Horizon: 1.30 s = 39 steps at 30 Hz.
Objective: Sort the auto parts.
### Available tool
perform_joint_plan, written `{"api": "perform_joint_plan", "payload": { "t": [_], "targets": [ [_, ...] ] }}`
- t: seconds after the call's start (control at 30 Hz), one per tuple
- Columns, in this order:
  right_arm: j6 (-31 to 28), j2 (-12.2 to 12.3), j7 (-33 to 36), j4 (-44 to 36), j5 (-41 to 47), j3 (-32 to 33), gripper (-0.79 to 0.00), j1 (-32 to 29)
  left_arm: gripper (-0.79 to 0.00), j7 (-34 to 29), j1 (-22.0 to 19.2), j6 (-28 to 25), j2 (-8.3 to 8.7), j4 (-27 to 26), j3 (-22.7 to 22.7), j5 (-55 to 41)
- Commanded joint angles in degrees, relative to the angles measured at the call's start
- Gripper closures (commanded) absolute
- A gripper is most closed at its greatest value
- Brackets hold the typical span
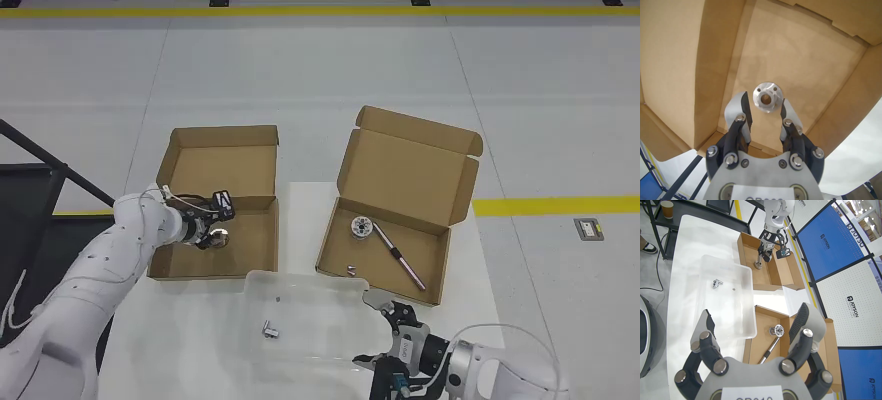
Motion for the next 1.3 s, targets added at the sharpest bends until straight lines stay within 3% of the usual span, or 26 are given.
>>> {"api": "perform_joint_plan", "payload": {
  "t": [0.0, 0.17, 0.3, 0.37, 0.57, 0.73, 0.9, 0.97, 1.1, 1.27],
  "targets": [
    [0.0, 0.0, 0.0, 0.0, 0.0, 0.0, -0.785, 0.0, -0.696, 1.3, -0.4, -0.9, -0.36, 1.3, -0.1, 0.3],
    [0.0, 0.0, 0.0, 0.0, 0.0, 0.0, -0.785, 0.0, -0.727, 6.5, -2.6, -5.3, -0.2, 2.6, -1.1, 1.3],
    [0.0, 0.0, 0.0, 0.0, 0.0, 0.0, -0.785, 0.0, -0.739, 15.1, -3.5, -8.4, 1.53, -1.5, -1.5, 3.2],
    [0.0, 0.0, 0.0, 0.0, 0.0, 0.0, -0.785, 0.0, -0.708, 19.0, -3.3, -8.4, 3.06, -5.3, -0.4, 5.5],
    [0.0, 0.0, 0.0, 0.0, 0.0, 0.0, -0.785, 0.0, -0.754, 32.4, -2.1, -8.4, 9.05, -20.1, 5.0, 9.5],
    [0.0, 0.0, 0.0, 0.0, 0.0, 0.0, -0.785, 0.0, -0.785, 40.5, -4.1, -8.4, 14.28, -33.3, 12.0, 11.9],
    [0.0, 0.0, 0.0, 0.0, 0.0, 0.0, -0.785, 0.0, -0.785, 42.6, -8.3, -8.4, 17.78, -42.7, 19.7, 12.5],
    [0.0, 0.0, 0.0, 0.0, 0.0, 0.0, -0.785, 0.0, -0.785, 42.4, -8.0, -8.4, 18.53, -45.5, 20.1, 12.9],
    [0.0, 0.0, 0.0, 0.0, 0.0, 0.0, -0.785, 0.0, -0.785, 40.5, -5.6, -8.4, 19.14, -49.0, 20.1, 14.0],
    [0.0, 0.0, 0.0, 0.0, 0.0, 0.0, -0.785, 0.0, -0.785, 39.7, -5.3, -8.4, 19.16, -49.0, 20.1, 14.3]
  ]
}}
